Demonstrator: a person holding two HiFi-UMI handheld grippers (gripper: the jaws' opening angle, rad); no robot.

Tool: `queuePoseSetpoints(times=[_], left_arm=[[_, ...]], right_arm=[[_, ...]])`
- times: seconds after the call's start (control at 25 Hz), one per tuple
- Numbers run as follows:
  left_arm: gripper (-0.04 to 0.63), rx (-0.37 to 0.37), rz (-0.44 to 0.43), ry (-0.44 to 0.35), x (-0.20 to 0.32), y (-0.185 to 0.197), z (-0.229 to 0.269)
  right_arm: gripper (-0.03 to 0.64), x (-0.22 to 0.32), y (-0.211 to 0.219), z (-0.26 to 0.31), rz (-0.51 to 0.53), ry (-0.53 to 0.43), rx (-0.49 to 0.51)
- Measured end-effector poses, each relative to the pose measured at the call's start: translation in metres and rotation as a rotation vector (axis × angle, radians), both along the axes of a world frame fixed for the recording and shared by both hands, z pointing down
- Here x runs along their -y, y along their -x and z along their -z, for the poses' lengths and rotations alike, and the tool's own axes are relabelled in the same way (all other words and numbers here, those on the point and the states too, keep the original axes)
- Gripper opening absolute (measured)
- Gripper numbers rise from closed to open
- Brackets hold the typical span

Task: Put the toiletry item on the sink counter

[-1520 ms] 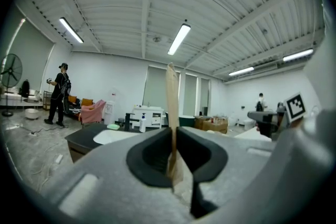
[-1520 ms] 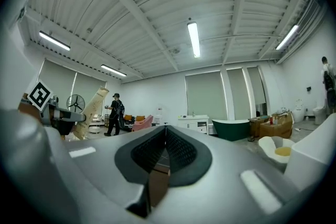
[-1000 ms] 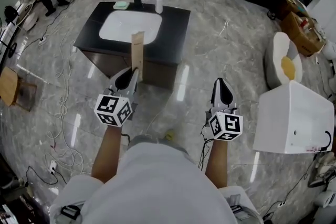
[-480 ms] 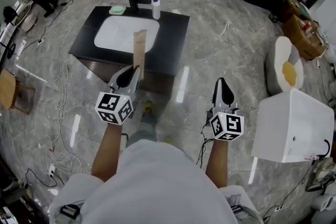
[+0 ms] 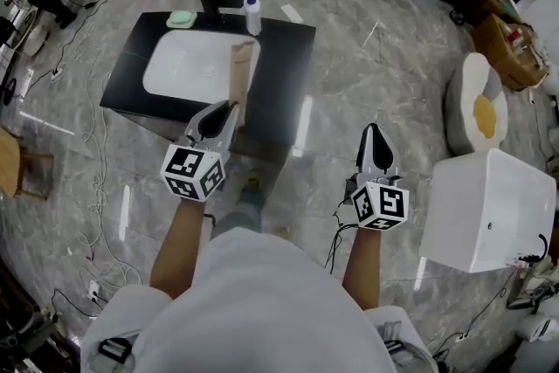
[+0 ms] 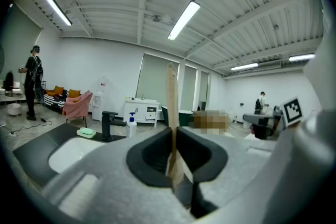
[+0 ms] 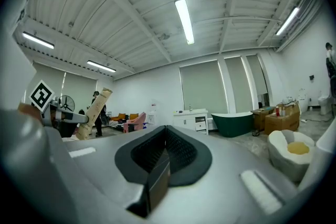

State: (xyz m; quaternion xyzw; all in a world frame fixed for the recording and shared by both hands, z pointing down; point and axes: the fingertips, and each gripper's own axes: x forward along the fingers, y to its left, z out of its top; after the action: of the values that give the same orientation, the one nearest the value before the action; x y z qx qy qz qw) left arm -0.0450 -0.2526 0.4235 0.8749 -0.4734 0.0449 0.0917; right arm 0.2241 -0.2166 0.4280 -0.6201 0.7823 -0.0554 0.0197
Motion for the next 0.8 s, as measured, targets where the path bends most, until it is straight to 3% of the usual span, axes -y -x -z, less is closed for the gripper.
queuePoseSetpoints(times=[0.36,0.8], left_arm=[[0.031,-0.021,-0.059,0.11,0.09,-0.006,-0.038],[0.032,-0.055,-0.104,0.314,0.159,-0.027,-0.128]], right_arm=[[0.003,0.084,0.007,-0.017,-0.025,0.045,-0.026],[0.003,0.125,0.002,-0.048,-0.066,0.12,-0.048]])
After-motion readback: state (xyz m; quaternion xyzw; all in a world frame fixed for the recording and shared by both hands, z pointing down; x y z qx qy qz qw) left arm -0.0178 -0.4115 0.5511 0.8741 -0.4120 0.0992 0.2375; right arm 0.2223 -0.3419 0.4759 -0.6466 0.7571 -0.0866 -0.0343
